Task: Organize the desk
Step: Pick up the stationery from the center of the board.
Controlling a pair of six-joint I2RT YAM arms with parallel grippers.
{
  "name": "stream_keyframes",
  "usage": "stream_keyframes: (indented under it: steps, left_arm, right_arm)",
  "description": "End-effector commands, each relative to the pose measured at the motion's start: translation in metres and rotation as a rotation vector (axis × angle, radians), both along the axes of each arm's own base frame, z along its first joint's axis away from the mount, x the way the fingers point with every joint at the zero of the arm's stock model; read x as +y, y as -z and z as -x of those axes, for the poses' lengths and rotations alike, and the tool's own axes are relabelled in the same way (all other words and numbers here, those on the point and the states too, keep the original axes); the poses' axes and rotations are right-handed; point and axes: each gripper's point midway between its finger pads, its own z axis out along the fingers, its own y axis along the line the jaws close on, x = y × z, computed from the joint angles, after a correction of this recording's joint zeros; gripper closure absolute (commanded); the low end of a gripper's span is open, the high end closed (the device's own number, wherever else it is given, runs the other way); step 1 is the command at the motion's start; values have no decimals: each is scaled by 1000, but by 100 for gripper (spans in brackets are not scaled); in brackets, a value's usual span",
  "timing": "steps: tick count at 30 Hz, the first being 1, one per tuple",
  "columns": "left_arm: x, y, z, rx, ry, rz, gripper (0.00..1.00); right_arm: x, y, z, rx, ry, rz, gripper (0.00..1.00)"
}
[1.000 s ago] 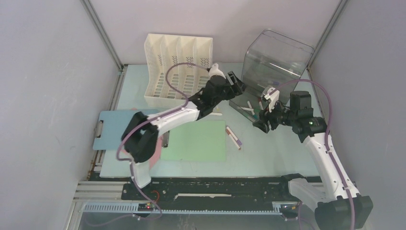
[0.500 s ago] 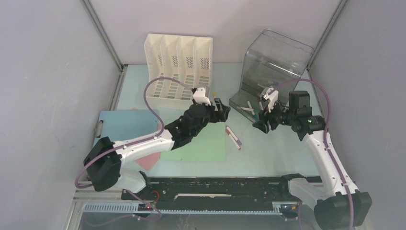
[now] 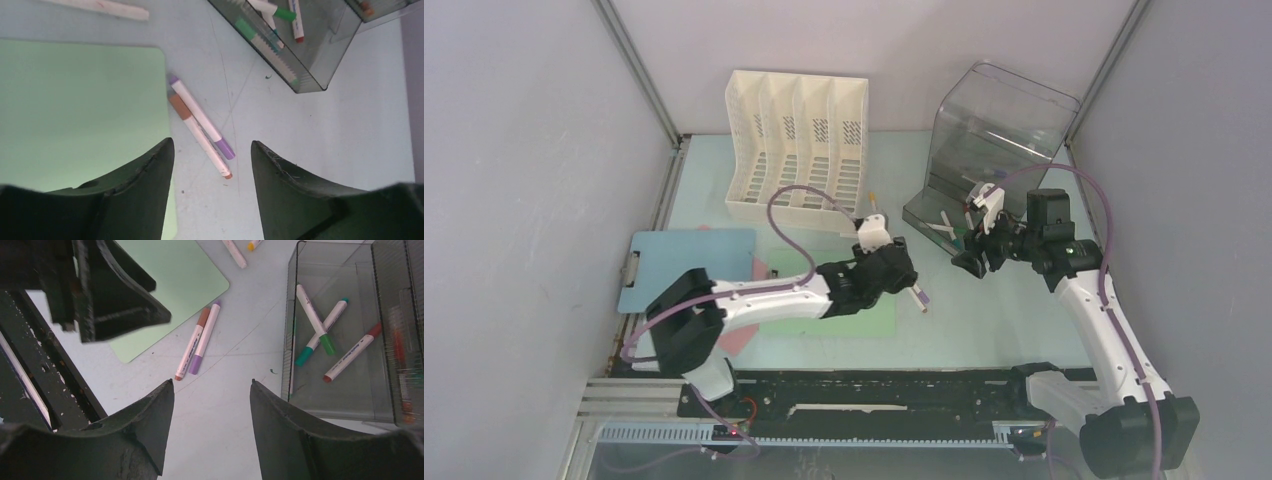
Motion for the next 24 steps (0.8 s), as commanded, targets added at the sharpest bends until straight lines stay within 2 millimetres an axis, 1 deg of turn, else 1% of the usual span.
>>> stream_keyframes:
  steps: [1,2,4,7,9,13,15,24]
  left_arm:
    - [-4,25,1,96,-101,-101,40]
    - [-12,37,3,126,-89,-112,44]
    - [-20,53,5,162,-76,-126,49]
    - [-32,70,5,192,-61,-145,51]
    - [-39,77,4,201,-48,-158,52]
    - [-50,83,-1,201,-27,-175,52]
    - [-53,86,-3,199,-25,-183,52]
    - [-49,101,-2,220,-34,-226,53]
  right_arm:
    - [-2,-6,-2,-25,-4,4,35]
    - [-2,-6,-2,-24,-4,5,35]
    - [-2,-7,-2,-27,-3,5,35]
    - [-2,-7,-2,-30,-4,4,35]
    - [-2,-7,-1,-28,-6,4,35]
    - [-2,-7,-1,-29,-6,4,35]
    - [-2,-6,-1,-27,-6,6,35]
    - [-2,-7,-1,-28,-7,5,35]
